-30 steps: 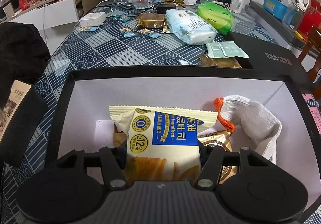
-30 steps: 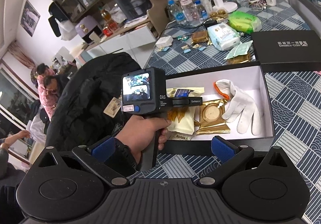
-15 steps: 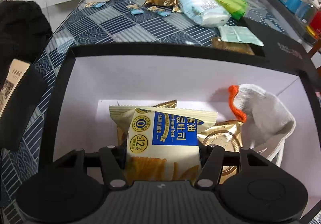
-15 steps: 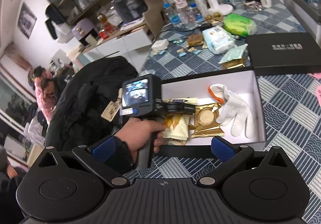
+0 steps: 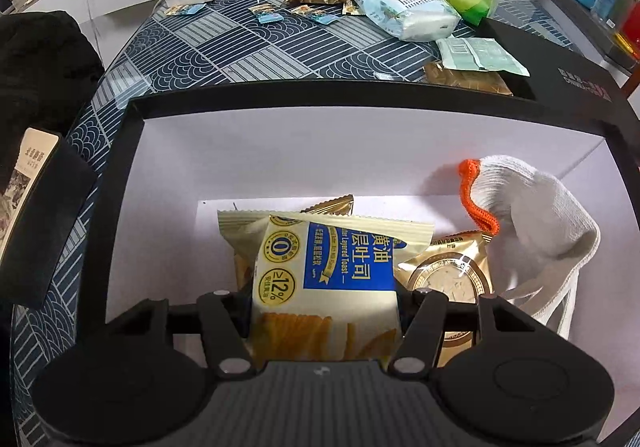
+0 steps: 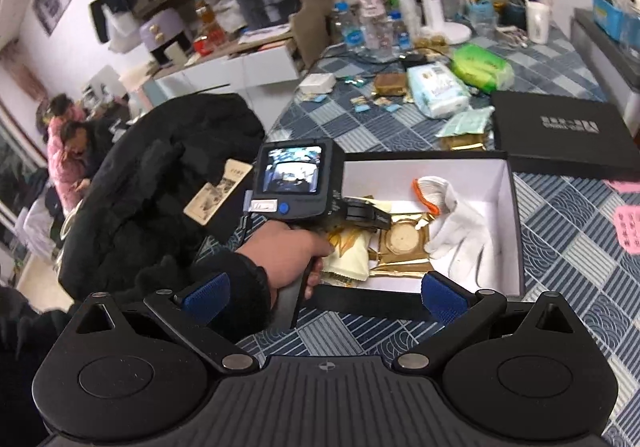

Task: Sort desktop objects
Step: 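Open the left gripper to release the toast bag inside the box, then withdraw the left gripper from the box back over the table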

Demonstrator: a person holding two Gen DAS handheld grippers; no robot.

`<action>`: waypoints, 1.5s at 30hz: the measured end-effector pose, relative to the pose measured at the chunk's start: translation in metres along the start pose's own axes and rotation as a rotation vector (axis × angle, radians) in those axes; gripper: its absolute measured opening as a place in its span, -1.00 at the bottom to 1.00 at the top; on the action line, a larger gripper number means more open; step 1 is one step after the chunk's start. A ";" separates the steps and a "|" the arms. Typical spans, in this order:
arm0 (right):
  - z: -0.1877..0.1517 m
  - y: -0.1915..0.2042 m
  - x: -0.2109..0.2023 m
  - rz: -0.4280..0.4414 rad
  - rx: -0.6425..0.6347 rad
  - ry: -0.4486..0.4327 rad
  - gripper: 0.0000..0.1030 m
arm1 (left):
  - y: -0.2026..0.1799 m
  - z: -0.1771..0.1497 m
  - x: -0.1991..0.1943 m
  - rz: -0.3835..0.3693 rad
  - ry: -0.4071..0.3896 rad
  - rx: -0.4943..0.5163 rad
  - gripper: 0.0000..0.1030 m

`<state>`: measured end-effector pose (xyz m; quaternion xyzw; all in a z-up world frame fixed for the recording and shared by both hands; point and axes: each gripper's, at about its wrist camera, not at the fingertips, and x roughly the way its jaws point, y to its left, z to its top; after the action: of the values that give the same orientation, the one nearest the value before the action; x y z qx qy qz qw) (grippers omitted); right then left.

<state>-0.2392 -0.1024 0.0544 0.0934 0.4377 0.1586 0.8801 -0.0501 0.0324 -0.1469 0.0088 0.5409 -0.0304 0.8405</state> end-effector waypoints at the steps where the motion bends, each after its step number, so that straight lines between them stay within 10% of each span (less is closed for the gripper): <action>1: 0.001 -0.001 0.000 -0.005 0.011 0.000 1.00 | 0.000 0.000 0.000 0.002 0.000 0.004 0.35; 31: -0.008 0.006 -0.007 -0.071 0.029 -0.011 1.00 | 0.007 -0.002 0.007 0.036 0.017 -0.056 0.89; 45: 0.005 0.003 -0.001 -0.068 0.047 -0.022 1.00 | 0.014 0.005 -0.039 -0.054 -0.106 -0.126 0.99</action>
<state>-0.2364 -0.1003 0.0588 0.1008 0.4344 0.1174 0.8873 -0.0608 0.0481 -0.1092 -0.0601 0.4965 -0.0193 0.8658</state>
